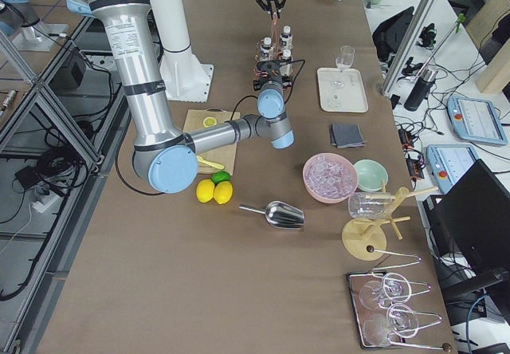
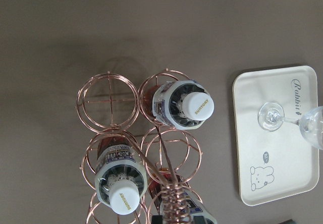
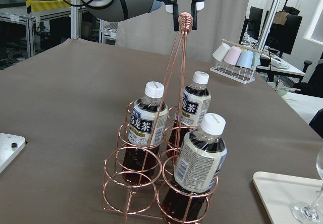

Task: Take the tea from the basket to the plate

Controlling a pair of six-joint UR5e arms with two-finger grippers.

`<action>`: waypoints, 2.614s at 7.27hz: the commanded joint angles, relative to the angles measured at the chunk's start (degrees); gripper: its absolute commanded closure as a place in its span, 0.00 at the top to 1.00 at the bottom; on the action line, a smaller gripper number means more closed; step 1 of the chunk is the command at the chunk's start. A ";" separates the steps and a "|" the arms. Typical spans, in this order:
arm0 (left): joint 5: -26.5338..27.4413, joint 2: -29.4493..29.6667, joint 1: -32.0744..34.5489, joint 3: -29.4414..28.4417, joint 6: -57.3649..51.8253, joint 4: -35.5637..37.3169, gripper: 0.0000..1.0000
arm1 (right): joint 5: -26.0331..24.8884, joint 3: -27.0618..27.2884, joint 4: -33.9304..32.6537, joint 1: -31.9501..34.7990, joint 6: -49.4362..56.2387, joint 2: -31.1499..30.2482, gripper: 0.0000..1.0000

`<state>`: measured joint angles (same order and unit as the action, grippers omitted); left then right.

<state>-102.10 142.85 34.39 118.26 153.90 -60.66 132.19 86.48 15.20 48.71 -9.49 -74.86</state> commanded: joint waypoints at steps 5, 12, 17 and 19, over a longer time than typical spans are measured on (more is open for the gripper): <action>1.73 1.19 -0.90 -3.12 2.19 -2.18 0.00 | -0.53 -0.08 -0.17 -0.19 -1.06 0.33 1.00; 1.73 2.17 -0.81 -3.38 2.20 -1.91 0.00 | -4.56 -0.44 -20.11 -6.33 -1.94 12.01 0.99; 1.82 2.34 -0.99 -6.73 2.11 -4.38 0.00 | -6.07 -0.26 -20.30 -8.19 -2.03 12.02 0.99; 1.82 2.43 -0.90 -6.46 2.11 -4.29 0.00 | -8.60 -0.26 -21.70 -8.19 -2.29 12.98 0.99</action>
<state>-100.29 145.17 33.43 111.60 156.01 -64.97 125.76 86.20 -5.38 40.55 -11.68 -62.63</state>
